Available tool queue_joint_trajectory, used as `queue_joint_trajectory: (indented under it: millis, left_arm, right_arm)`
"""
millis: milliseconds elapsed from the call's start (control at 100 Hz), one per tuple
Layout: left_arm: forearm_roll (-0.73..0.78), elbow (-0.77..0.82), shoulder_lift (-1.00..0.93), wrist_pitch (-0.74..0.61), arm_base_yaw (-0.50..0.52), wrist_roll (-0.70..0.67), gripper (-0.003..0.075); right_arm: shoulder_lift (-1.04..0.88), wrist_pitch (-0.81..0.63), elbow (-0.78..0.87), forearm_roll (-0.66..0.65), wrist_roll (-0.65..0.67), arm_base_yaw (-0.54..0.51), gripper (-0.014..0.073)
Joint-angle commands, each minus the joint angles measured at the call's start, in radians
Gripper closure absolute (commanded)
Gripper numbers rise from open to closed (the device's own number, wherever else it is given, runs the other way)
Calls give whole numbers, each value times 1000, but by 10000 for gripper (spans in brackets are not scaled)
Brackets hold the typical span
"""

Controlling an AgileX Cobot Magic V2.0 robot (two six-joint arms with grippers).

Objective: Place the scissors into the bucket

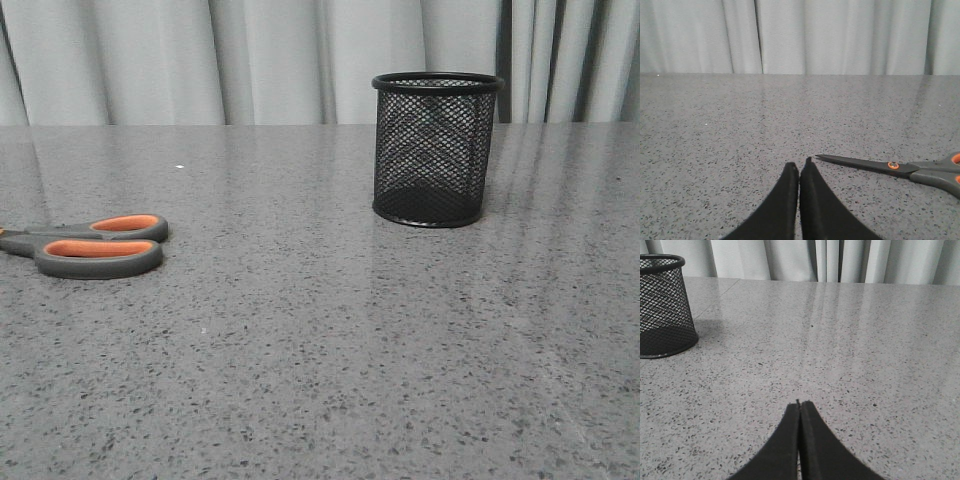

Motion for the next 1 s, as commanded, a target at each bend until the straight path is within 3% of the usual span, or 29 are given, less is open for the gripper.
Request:
queue_joint_trajectory:
  millis: [0, 510, 840, 990]
  left_arm:
    - [-9, 28, -24, -76, 0, -11, 741]
    - [-25, 28, -24, -85, 0, -11, 741]
    - [-345, 28, -24, -109, 0, -11, 741]
    - [-472, 28, -24, -125, 0, -11, 741]
  right_arm:
    - [-25, -103, 18, -12, 0, -7, 666]
    - [-25, -164, 17, 33, 0, -7, 666]
    - [-25, -207, 17, 253, 0, -7, 666]
    - [-25, -221, 17, 456, 0, -7, 666]
